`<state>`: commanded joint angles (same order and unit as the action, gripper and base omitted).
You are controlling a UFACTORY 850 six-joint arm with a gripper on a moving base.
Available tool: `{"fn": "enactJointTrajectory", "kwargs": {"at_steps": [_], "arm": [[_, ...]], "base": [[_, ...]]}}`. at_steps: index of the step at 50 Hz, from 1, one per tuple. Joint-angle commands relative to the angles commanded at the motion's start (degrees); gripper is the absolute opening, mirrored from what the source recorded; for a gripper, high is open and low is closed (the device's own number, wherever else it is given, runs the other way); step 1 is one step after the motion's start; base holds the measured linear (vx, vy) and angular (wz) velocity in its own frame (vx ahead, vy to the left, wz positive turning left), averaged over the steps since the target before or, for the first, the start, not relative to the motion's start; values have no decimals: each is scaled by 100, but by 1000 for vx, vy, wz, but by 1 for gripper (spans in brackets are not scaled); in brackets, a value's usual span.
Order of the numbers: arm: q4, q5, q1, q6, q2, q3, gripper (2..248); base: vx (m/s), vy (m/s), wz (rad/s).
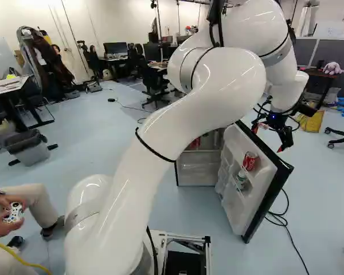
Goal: Grab a drink from the fridge
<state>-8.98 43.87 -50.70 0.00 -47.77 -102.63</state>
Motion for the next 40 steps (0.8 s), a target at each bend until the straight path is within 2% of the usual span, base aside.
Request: {"fn": "enactJointTrajectory", "kwargs": {"at_steps": [40], "arm": [[0, 179, 148, 0, 229, 368, 247]], "base": [[0, 0, 0]]}}
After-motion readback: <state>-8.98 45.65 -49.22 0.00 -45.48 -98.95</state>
